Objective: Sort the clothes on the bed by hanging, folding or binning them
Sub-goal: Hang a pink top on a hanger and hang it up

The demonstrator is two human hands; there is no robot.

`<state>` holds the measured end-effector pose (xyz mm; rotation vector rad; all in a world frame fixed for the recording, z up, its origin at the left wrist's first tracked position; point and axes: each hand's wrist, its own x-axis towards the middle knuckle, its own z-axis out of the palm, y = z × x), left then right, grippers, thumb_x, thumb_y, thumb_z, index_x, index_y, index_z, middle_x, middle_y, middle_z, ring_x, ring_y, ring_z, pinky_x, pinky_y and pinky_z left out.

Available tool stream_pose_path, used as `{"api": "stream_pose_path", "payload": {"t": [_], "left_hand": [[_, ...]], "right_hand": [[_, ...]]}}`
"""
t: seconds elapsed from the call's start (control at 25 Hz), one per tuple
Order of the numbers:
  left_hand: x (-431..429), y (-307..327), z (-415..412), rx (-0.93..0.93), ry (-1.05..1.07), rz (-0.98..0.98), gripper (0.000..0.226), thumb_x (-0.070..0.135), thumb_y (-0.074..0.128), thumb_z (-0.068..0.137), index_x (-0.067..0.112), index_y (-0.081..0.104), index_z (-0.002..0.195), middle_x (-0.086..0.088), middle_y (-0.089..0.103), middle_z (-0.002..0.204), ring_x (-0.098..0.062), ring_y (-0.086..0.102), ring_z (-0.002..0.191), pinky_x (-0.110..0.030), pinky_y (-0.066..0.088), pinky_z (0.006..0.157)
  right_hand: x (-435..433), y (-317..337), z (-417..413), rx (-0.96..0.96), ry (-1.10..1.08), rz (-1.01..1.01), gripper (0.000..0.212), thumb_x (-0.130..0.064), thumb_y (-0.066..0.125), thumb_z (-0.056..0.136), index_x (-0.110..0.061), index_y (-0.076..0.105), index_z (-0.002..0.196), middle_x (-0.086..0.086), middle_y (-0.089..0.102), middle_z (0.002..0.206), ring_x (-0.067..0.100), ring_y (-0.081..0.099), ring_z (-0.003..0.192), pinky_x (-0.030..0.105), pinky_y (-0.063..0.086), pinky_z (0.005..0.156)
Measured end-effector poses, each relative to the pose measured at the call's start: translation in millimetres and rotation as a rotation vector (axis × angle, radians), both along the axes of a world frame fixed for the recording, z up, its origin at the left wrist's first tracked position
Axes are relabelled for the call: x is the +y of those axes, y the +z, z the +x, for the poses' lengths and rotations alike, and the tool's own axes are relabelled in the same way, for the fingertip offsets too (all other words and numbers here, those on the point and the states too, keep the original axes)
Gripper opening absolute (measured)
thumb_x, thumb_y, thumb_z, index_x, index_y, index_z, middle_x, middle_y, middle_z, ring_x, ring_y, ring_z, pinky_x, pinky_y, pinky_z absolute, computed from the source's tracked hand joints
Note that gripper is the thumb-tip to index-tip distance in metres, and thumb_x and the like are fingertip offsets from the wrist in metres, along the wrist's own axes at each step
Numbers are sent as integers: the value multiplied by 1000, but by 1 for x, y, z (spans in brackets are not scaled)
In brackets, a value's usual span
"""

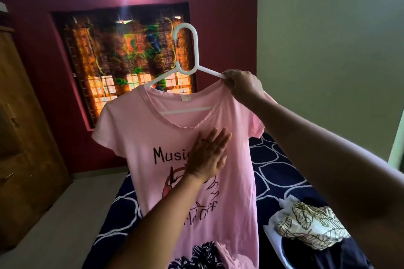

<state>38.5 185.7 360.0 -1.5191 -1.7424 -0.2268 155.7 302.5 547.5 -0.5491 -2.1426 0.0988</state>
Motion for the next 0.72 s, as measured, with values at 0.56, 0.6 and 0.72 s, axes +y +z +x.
{"api": "stream_pose_path", "payload": {"t": [0.56, 0.6, 0.72], "left_hand": [[-50, -30, -33, 94, -72, 166, 76, 42, 44, 87, 25, 11, 153, 1, 17, 159, -22, 19, 145, -45, 14, 117], [-56, -26, -37, 0, 34, 124, 76, 45, 42, 88, 23, 10, 154, 1, 9, 161, -22, 10, 148, -45, 8, 119], [-77, -63, -54, -174, 291, -621, 68, 49, 47, 88, 31, 25, 149, 0, 17, 159, -25, 16, 145, -46, 20, 116]], "right_hand": [[24, -5, 15, -4, -87, -25, 32, -24, 42, 99, -27, 62, 123, -1, 63, 126, 30, 60, 110, 38, 46, 86], [24, -9, 14, -6, -80, -29, 31, -24, 41, 99, -26, 62, 122, -1, 63, 126, 30, 60, 110, 38, 47, 86], [19, -19, 6, -29, -51, -33, 30, -23, 42, 99, -26, 63, 120, -1, 64, 124, 29, 61, 107, 37, 48, 84]]}}
